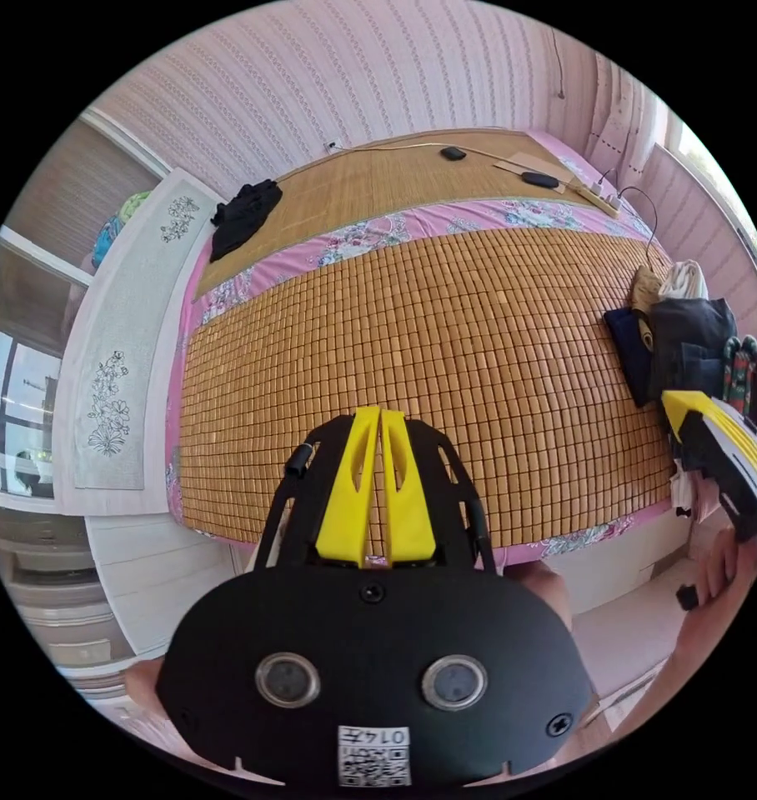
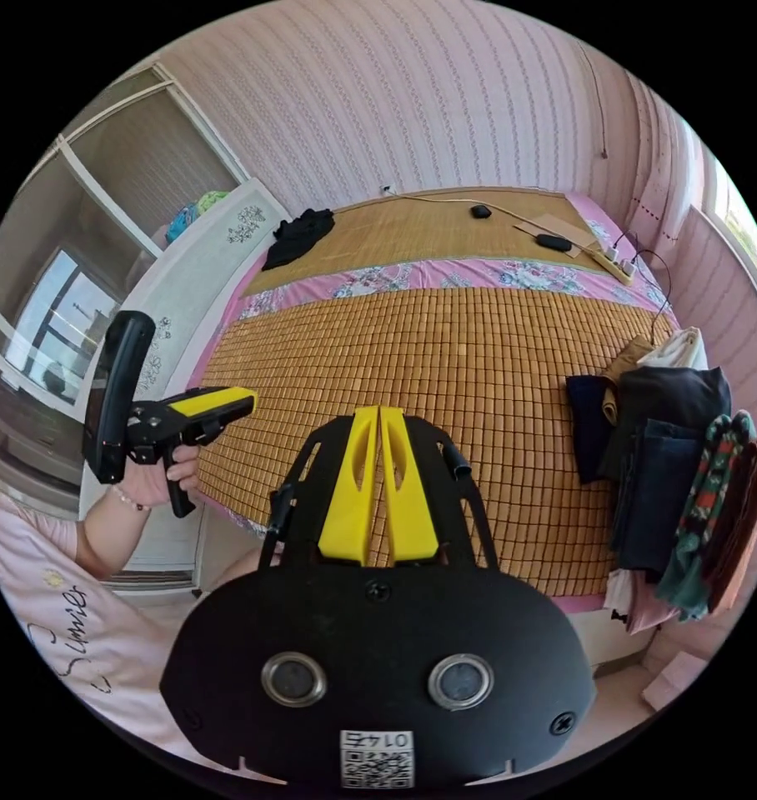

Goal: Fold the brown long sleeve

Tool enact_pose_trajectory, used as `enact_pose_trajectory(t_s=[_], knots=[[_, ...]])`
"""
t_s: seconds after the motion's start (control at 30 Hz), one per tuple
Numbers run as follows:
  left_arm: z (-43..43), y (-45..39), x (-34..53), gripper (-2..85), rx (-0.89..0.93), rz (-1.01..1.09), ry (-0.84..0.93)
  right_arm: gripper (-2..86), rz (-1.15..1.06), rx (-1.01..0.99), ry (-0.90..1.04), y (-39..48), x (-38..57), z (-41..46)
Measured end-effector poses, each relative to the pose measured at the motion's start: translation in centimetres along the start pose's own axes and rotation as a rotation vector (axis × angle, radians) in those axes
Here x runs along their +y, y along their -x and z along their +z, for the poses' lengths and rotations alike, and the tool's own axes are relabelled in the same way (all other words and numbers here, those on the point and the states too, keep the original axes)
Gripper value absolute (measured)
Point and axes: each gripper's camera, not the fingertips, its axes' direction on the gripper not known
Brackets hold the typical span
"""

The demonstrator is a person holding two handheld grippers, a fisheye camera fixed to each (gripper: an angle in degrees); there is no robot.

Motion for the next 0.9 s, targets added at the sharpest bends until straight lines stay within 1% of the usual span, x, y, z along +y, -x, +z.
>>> enact_pose_trajectory(t_s=[0.1,0.17,0.2,0.27,0.3,0.37,0.4,0.43,0.47,0.53,0.57,0.63,0.7,0.77,0.8,0.9], knots=[[-3.1,2.8,-1.0,-0.8,0.022,0.04,-0.074,-0.9,0.002,0.077,0.019,2.3,-0.7,-2.8],[-5.5,5.3,-1.3,-0.8,0.031,0.065,-0.197,-0.9,0.005,0.104,0.024,3.7,-0.7,-4.3],[-6.0,5.9,-1.4,-0.8,0.038,0.085,-0.232,-0.9,0.027,0.133,0.028,4.6,-0.6,-5.3],[-7.8,8.2,-1.2,-0.7,0.077,0.161,-0.375,-0.9,0.067,0.182,0.032,6.1,-0.3,-6.7],[-8.2,8.7,-1.1,-0.7,0.101,0.186,-0.405,-0.9,0.091,0.211,0.025,7.0,-0.1,-7.7],[-8.8,10.2,-0.8,-0.7,0.264,0.399,-0.496,-0.9,0.1,0.258,0.026,8.1,0.0,-8.9],[-8.8,10.6,-0.8,-0.7,0.319,0.448,-0.511,-0.9,0.104,0.304,0.041,8.5,-0.2,-9.5],[-8.7,11.1,-1.1,-0.7,0.443,0.535,-0.524,-0.9,0.109,0.331,0.049,8.6,-0.4,-9.7],[-8.4,11.6,-1.7,-0.6,0.574,0.558,-0.523,-0.9,0.125,0.39,0.059,8.5,-0.6,-10.2],[-7.6,11.6,-3.3,-0.4,0.706,0.536,-0.472,-0.8,0.156,0.469,0.045,7.9,-0.8,-10.9],[-7.1,11.0,-4.2,-0.1,0.781,0.599,-0.455,-0.8,0.173,0.503,0.032,7.1,-0.9,-11.2],[-6.4,9.9,-5.7,0.8,0.899,0.625,-0.474,-0.6,0.185,0.519,0.034,5.5,-1.2,-11.4],[-6.0,8.2,-6.9,4.2,0.897,0.642,-0.533,0.6,0.168,0.496,0.04,2.2,-2.2,-11.2],[-5.8,4.7,-8.2,8.9,0.782,0.684,-0.628,3.1,0.145,0.474,0.045,-1.0,-3.5,-10.8],[-5.6,3.7,-8.6,9.6,0.762,0.682,-0.634,5.7,0.131,0.453,0.052,-3.5,-4.6,-10.3],[-4.2,-1.5,-11.8,11.5,0.772,0.715,-0.591,8.9,0.099,0.366,0.064,-9.9,-8.2,-9.2]])
